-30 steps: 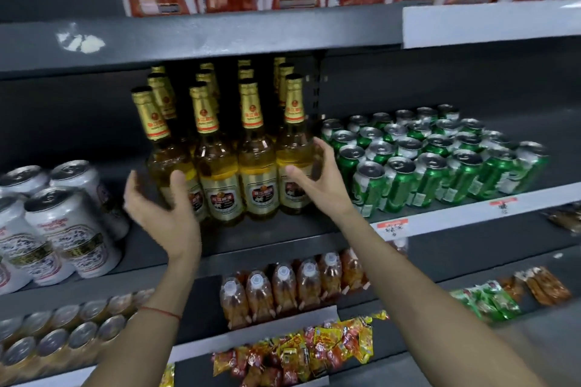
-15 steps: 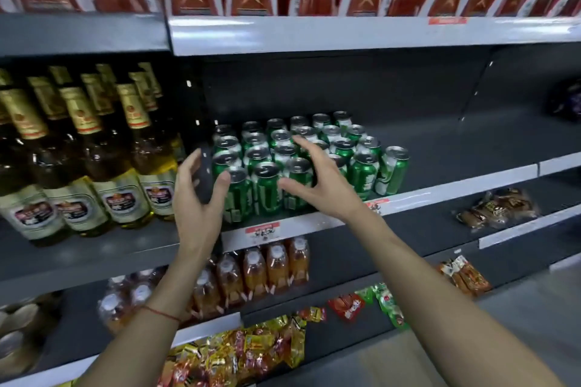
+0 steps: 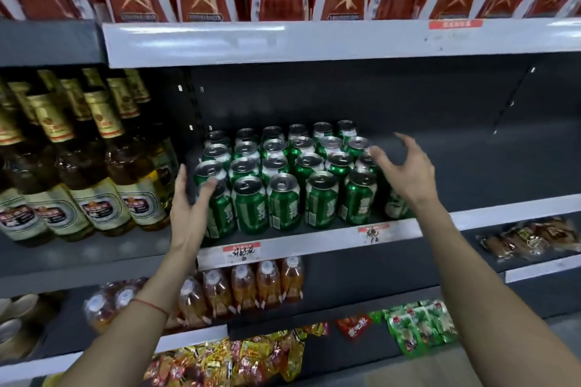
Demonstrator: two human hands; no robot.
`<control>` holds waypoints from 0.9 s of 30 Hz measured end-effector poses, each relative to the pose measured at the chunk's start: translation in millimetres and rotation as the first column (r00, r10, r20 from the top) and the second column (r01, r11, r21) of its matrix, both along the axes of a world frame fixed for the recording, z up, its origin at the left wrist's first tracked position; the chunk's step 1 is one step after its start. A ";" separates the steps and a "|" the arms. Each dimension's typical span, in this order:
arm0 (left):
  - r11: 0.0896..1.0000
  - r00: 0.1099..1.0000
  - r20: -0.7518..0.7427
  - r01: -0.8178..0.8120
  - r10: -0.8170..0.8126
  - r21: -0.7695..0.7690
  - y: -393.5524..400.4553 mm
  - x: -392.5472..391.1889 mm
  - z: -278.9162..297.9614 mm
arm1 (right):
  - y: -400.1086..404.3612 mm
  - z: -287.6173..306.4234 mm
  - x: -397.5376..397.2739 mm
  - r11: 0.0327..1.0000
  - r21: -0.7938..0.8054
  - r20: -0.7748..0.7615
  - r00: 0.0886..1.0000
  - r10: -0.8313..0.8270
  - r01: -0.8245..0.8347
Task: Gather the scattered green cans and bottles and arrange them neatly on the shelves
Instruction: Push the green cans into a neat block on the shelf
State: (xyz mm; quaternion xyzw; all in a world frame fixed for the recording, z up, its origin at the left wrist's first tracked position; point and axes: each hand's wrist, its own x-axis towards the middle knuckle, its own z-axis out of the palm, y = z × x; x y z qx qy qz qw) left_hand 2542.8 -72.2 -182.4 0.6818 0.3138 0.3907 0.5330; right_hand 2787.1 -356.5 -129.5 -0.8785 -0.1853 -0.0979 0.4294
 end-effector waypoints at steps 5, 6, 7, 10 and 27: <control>0.983 0.997 0.067 0.053 -0.042 -0.175 14.3 13.3 -9.5 | -12.2 -10.7 23.1 0.946 0.313 -0.237 0.972 -0.013 0.089; 0.976 0.996 0.076 0.065 -0.051 -0.207 15.7 14.7 -11.6 | -11.8 -13.9 24.0 0.917 0.382 -0.241 0.970 -0.022 0.116; 0.969 0.995 0.084 0.073 -0.055 -0.236 17.7 15.6 -13.7 | -12.0 -17.8 25.2 0.886 0.442 -0.243 0.969 -0.033 0.141; 0.948 0.990 0.122 0.103 -0.068 -0.300 27.1 17.3 -23.1 | -12.7 -32.3 24.1 0.813 0.548 -0.332 0.943 -0.001 0.194; 0.932 0.976 0.217 0.065 0.015 -0.357 17.6 24.8 -23.2 | 33.0 -55.3 2.7 0.728 0.657 -0.442 0.882 0.162 0.195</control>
